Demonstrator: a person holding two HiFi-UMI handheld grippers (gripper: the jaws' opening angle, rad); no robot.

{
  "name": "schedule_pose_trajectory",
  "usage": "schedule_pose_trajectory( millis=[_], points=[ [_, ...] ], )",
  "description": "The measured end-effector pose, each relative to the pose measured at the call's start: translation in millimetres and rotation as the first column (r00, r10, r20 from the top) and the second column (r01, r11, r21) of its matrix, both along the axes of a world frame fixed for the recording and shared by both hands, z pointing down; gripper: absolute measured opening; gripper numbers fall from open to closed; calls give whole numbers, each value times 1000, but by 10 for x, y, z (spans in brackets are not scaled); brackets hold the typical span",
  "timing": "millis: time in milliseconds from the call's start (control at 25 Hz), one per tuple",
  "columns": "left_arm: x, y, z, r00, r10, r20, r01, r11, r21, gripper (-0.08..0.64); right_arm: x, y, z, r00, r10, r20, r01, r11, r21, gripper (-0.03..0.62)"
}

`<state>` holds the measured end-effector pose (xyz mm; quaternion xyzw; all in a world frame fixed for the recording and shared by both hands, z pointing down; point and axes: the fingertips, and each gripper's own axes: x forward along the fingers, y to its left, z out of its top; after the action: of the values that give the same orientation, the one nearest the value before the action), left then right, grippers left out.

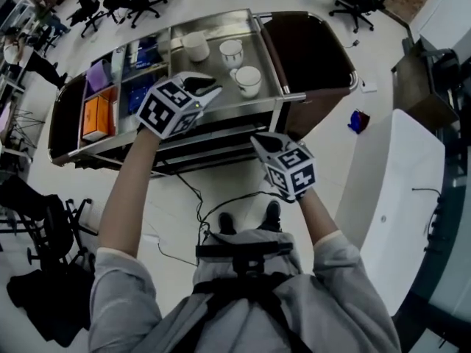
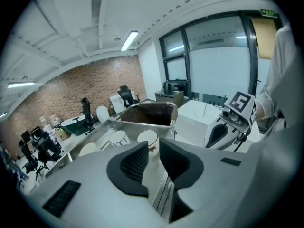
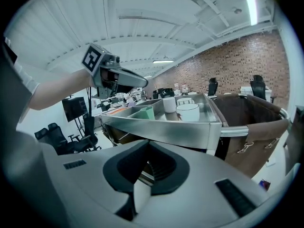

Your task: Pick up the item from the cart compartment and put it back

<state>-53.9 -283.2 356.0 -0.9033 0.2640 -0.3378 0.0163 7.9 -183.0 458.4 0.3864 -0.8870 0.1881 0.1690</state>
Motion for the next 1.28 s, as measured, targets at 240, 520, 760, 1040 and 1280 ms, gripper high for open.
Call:
schedule_pose_trajectory(
  millis=[240, 520, 760, 1040, 1280],
  points=[
    [-542, 310, -112, 956, -208, -207, 222, 974, 50, 3, -37, 68, -42, 1000, 0, -10, 1, 1000, 9, 9],
    [-1203, 729, 217, 815, -440, -377, 472, 882, -8, 2, -16, 152, 74, 1000, 16, -21, -16, 1000, -13, 9],
    [-1661, 1045, 594, 672, -603, -429, 637, 767, -78, 2, 41, 168, 123, 999, 52, -15, -52, 999, -17, 9],
    [-1919, 1295, 942, 604, -676, -421, 697, 705, -130, 2, 132, 141, 134, 995, 96, -4, -96, 995, -8, 9],
    [-2011, 1401, 1097, 585, -699, -411, 709, 687, -159, 2, 142, 141, 123, 994, 110, -18, -110, 994, 10, 8]
  ],
)
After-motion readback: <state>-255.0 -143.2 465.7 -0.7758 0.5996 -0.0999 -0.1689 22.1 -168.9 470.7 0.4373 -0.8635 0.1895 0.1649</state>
